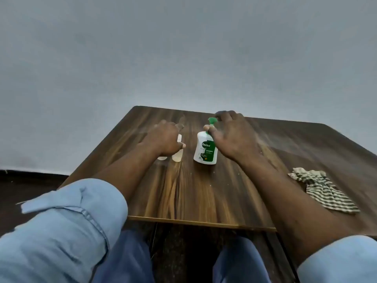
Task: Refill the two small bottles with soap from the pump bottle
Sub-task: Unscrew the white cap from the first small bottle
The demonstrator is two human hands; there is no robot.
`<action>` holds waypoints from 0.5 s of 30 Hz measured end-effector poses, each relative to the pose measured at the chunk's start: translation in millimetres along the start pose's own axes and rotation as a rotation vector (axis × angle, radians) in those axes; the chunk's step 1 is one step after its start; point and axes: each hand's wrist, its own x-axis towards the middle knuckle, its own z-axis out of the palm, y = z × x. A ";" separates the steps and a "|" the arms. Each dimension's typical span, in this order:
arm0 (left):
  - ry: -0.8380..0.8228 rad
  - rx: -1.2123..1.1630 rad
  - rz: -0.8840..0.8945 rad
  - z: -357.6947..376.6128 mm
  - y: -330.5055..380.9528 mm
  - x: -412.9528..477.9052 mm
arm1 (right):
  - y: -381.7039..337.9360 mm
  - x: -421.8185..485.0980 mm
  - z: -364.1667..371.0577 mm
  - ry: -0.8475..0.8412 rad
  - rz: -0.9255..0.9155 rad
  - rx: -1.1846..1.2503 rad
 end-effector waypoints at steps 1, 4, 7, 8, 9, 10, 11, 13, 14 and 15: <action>-0.011 0.036 0.008 0.4 0.6 1.1 | 0.0 -3.3 3.4 -0.005 -0.003 0.003; 0.004 0.108 0.007 6.6 0.2 4.8 | 3.4 -12.2 12.9 -0.029 -0.011 -0.006; 0.018 0.126 0.026 12.9 0.0 7.7 | 7.2 -14.3 18.8 0.007 -0.018 0.007; 0.034 0.128 0.030 13.0 0.1 6.7 | 8.8 -15.4 19.5 0.028 -0.025 0.022; 0.052 0.123 0.030 14.0 -0.4 6.8 | 8.8 -18.0 21.3 0.033 -0.024 0.033; 0.066 0.114 0.031 14.1 -0.4 6.5 | 8.8 -20.8 23.4 0.048 -0.025 0.043; 0.085 0.107 0.036 15.3 -0.9 6.9 | 9.2 -23.2 26.4 0.061 -0.022 0.057; 0.118 0.102 0.054 17.2 -0.7 6.3 | 9.5 -27.0 34.1 0.079 -0.027 0.098; 0.132 0.103 0.069 18.4 -0.2 6.0 | 9.4 -28.7 39.3 0.073 -0.033 0.124; 0.145 0.101 0.086 19.6 0.8 5.4 | 9.1 -30.6 45.8 0.052 -0.035 0.150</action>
